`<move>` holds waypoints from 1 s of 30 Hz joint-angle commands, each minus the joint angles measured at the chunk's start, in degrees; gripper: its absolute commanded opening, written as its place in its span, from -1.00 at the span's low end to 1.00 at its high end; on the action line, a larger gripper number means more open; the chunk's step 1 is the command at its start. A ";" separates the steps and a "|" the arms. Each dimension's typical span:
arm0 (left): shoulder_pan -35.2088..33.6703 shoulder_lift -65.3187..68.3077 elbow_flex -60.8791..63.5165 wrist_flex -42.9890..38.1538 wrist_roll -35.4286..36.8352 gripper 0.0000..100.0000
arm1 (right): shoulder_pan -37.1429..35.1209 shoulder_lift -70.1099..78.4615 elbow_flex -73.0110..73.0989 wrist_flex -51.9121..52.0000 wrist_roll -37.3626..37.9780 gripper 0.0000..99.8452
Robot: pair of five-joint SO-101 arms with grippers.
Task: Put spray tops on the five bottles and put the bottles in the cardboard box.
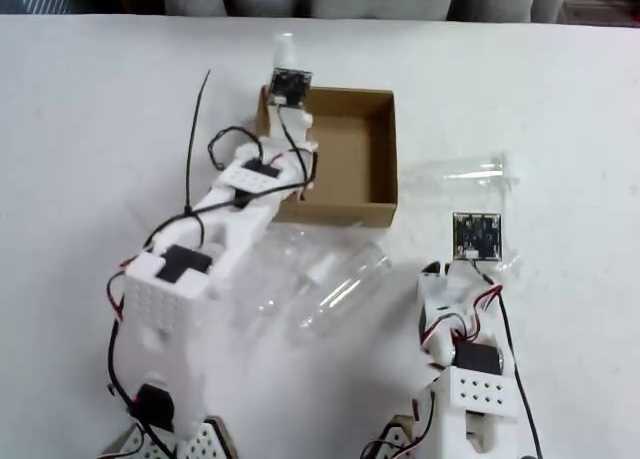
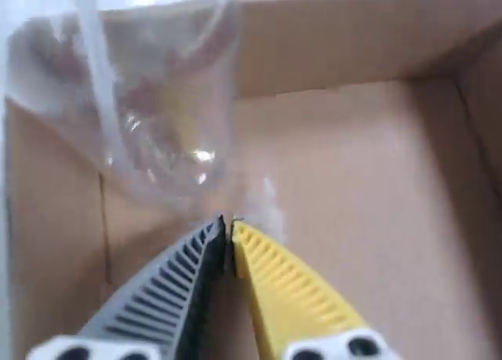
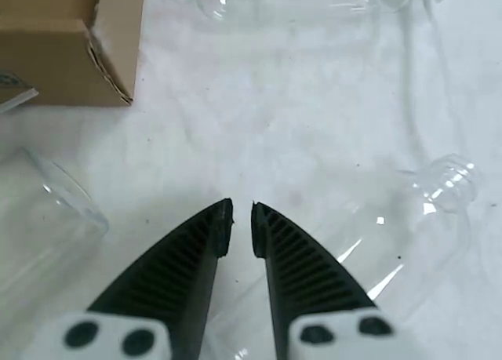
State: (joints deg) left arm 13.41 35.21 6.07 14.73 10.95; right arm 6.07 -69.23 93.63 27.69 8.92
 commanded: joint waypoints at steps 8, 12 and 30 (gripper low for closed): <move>2.86 -25.27 15.47 -1.85 0.35 -0.96 | -0.04 -0.40 -0.35 -0.57 0.44 -0.97; 2.95 -33.71 22.24 -1.76 0.35 -0.96 | -0.04 -0.40 -0.35 -0.57 0.44 -0.97; 2.77 -74.77 38.15 34.73 -0.09 -0.95 | -0.04 -0.40 -0.35 -0.57 0.44 -0.97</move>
State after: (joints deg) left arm 15.60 -29.23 42.64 41.45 10.86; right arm 6.07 -69.23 93.63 27.69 8.92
